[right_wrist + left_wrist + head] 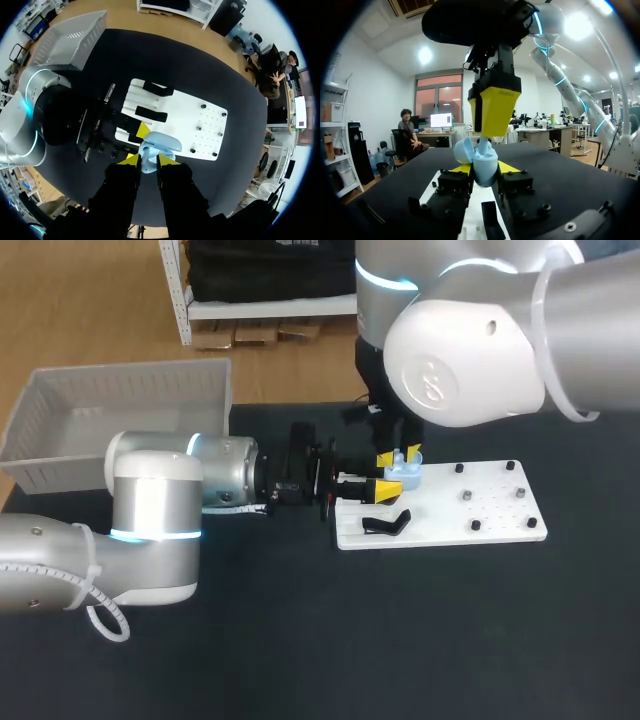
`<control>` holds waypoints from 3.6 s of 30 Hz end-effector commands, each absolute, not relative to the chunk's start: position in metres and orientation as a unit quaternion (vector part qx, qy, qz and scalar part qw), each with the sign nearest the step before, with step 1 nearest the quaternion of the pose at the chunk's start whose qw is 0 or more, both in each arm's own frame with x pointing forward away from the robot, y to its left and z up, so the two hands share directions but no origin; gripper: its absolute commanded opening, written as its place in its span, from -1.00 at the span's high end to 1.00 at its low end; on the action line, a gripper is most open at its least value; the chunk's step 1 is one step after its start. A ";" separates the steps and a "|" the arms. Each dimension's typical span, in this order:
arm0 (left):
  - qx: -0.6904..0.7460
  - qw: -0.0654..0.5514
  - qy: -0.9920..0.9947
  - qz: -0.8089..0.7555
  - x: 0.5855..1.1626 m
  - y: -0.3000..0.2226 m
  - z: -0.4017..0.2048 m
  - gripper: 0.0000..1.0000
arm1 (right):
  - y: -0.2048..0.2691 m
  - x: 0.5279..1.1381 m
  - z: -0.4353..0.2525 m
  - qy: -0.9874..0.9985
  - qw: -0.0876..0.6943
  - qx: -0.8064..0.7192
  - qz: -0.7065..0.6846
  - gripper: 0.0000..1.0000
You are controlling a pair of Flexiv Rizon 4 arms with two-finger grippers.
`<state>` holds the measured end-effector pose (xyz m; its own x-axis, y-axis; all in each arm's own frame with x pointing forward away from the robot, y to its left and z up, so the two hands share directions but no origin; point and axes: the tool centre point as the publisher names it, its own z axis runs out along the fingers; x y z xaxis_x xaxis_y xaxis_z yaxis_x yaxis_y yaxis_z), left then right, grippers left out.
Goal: Pick up each earbud case from the left stands, insert the matching earbuds, close the lid, and place the case in the box.
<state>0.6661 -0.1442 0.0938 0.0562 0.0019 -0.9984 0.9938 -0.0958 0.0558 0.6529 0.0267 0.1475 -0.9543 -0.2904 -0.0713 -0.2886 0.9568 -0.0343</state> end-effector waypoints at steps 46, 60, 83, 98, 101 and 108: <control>0.537 0.491 0.463 -0.506 0.665 -0.144 0.093 1.00 | 0.026 0.655 0.134 0.987 0.032 -0.155 -0.018 0.81; 0.537 0.491 0.463 -0.506 0.665 -0.144 0.093 1.00 | 0.029 0.650 0.153 0.987 0.045 -0.157 0.001 -0.62; 0.537 0.491 0.463 -0.506 0.665 -0.144 0.093 1.00 | -0.033 0.723 0.148 0.995 0.013 0.050 0.088 -1.00; 0.537 0.491 0.463 -0.506 0.665 -0.144 0.093 1.00 | -0.034 0.704 0.116 0.996 -0.023 0.050 0.073 -1.00; 0.537 0.491 0.463 -0.506 0.665 -0.144 0.093 1.00 | -0.035 0.694 0.117 0.996 -0.025 0.049 0.072 -1.00; 0.537 0.491 0.463 -0.506 0.665 -0.144 0.093 1.00 | -0.041 0.672 0.121 0.996 -0.027 0.047 0.077 -1.00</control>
